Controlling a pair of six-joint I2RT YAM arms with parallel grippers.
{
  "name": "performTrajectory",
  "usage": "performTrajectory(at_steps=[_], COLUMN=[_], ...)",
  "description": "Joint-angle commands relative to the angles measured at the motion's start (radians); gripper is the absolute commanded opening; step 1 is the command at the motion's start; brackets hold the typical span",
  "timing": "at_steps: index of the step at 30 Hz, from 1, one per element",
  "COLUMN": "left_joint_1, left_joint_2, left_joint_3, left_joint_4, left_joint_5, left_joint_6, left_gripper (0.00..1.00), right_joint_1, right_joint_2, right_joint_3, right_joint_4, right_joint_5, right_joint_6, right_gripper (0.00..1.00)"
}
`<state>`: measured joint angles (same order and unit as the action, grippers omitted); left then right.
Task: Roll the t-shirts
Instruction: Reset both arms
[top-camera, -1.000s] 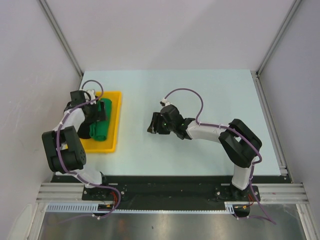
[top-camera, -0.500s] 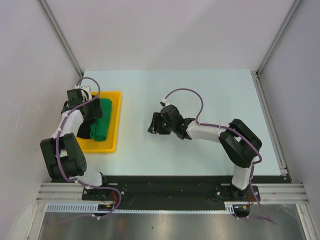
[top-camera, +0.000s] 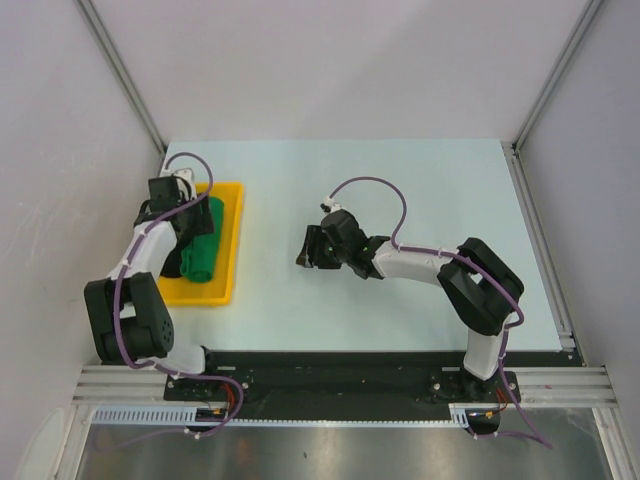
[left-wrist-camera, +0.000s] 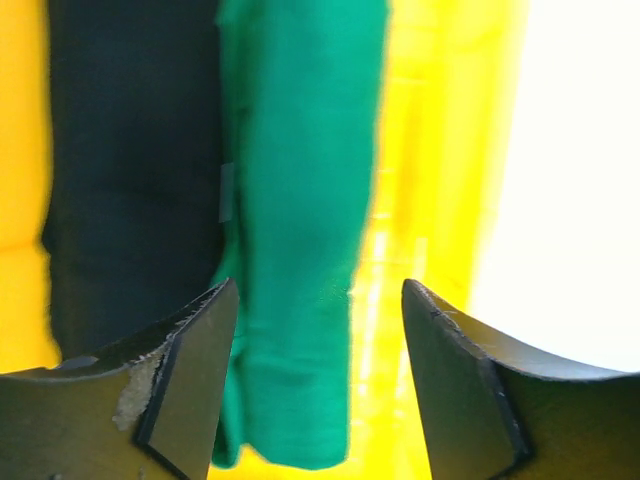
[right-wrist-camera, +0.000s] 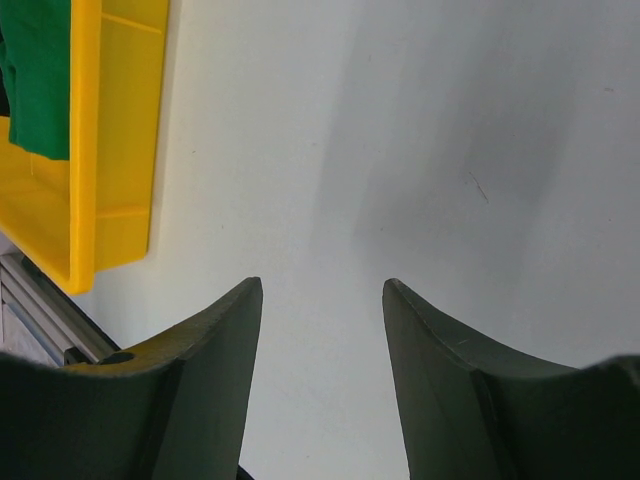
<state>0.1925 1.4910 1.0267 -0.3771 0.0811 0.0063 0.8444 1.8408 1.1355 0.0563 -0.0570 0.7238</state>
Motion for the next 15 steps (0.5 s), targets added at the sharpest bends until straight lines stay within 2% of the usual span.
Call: performTrajectory(at_steps=[1, 7, 15], left_joint_1=[-0.067, -0.111, -0.103], left_joint_2=[-0.048, 0.011, 0.081], left_joint_3=[-0.005, -0.027, -0.071], left_joint_4=[0.052, 0.096, 0.112], left_joint_5=[0.009, 0.026, -0.079], left_joint_6=[-0.057, -0.097, -0.124], left_gripper=[0.69, 0.59, 0.51], right_joint_1=[0.002, 0.001, 0.002], right_joint_2=[-0.006, -0.005, -0.011], right_joint_3=[0.030, 0.029, 0.029], right_joint_4=[-0.009, -0.032, -0.082], right_joint_5=[0.031, 0.045, 0.057], right_joint_6=[-0.018, -0.020, -0.032], right_gripper=[0.57, 0.56, 0.55])
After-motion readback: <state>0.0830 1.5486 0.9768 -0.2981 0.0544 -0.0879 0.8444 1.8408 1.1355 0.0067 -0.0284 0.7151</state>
